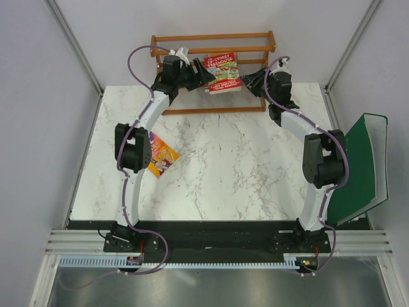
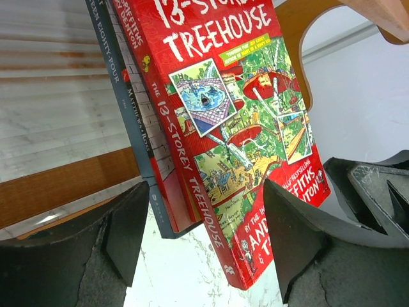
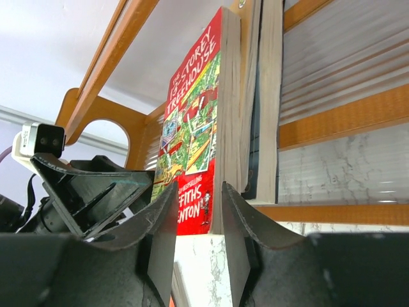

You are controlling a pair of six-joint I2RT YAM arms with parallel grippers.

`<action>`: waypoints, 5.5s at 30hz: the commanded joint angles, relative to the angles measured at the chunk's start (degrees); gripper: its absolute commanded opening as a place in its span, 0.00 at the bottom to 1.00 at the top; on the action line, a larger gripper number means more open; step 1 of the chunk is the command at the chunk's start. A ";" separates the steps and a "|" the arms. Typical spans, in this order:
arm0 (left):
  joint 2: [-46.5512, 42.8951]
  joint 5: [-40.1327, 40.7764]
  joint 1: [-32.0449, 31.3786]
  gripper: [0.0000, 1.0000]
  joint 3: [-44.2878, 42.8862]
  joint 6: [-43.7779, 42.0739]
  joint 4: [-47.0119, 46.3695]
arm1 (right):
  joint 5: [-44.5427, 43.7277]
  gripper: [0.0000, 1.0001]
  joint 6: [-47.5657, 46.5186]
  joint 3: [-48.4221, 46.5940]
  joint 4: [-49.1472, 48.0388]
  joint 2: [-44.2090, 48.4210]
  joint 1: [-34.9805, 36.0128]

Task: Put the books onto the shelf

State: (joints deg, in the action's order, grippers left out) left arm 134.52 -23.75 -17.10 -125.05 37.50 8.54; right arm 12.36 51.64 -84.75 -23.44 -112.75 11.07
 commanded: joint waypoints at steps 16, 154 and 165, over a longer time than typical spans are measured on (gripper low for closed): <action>-1.89 -1.83 0.05 0.79 -0.10 -0.49 -1.24 | 5.04 0.33 -0.05 -3.84 -0.82 -3.62 0.88; -13.93 14.42 1.72 0.02 16.24 2.14 2.46 | -5.77 0.00 -16.66 -10.96 15.71 -2.73 -0.44; -10.42 13.99 0.67 0.02 14.93 4.78 -4.05 | -3.92 0.00 -12.18 -15.79 14.04 -7.39 -0.17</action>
State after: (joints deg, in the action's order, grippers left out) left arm 122.19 -10.59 -15.57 -106.65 39.97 8.67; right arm 6.87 37.43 -96.16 -5.67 -119.31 10.66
